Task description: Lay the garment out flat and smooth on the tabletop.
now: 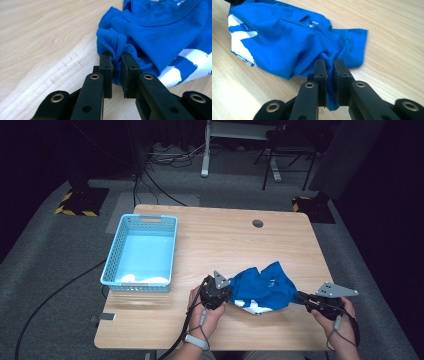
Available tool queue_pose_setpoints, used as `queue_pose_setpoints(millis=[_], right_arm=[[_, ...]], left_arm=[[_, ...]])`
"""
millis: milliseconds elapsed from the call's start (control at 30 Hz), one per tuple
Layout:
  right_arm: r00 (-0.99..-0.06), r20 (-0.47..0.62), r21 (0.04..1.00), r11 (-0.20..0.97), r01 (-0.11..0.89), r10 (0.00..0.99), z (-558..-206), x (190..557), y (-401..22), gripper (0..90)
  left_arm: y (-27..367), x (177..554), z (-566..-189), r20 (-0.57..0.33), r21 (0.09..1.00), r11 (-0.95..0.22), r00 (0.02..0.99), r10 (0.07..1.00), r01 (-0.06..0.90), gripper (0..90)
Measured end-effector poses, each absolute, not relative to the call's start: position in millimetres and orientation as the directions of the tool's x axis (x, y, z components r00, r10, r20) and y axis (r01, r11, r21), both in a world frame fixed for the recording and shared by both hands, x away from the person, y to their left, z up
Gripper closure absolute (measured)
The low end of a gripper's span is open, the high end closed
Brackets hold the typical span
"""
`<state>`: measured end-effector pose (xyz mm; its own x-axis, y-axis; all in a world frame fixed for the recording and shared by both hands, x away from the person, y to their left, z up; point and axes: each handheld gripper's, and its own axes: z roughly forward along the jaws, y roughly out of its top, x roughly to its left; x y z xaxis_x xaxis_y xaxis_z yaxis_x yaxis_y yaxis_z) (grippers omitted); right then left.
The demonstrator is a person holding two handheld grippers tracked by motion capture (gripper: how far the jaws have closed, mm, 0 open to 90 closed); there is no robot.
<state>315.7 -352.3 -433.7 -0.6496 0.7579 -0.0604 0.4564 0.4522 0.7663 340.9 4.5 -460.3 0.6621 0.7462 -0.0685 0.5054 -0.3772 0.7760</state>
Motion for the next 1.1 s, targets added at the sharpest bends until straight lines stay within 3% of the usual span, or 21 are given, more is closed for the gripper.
queue_pose_setpoints(millis=[233,600,900,933,1000,1033,1100], right_arm=[[-0.635,-0.094,0.791,0.445,0.420,0.767,-413,288,-362,83.8],[-0.611,-0.211,0.845,0.457,0.279,0.763,-356,239,-369,83.9],[-0.580,-0.222,0.884,0.413,0.220,0.784,-329,257,-374,84.2],[-0.572,-0.213,0.887,0.402,0.226,0.792,-331,267,-374,82.2],[-0.522,-0.194,0.896,0.367,0.251,0.831,-340,294,-375,55.6],[-0.497,-0.185,0.893,0.356,0.274,0.848,-347,306,-376,50.0],[-0.497,-0.128,0.895,0.316,0.314,0.858,-359,315,-379,47.4]], left_arm=[[10,318,-445,-0.046,0.819,-0.353,0.664,0.747,0.453,80.5],[16,277,-378,-0.004,0.906,-0.292,0.696,0.718,0.306,80.4],[20,295,-352,0.008,0.928,-0.248,0.655,0.756,0.276,77.4],[20,304,-355,0.018,0.926,-0.250,0.630,0.776,0.282,71.1],[22,328,-369,-0.043,0.895,-0.223,0.573,0.818,0.386,55.3],[24,333,-374,-0.064,0.886,-0.213,0.562,0.825,0.413,52.3],[27,338,-387,-0.080,0.864,-0.213,0.542,0.837,0.457,42.7]])
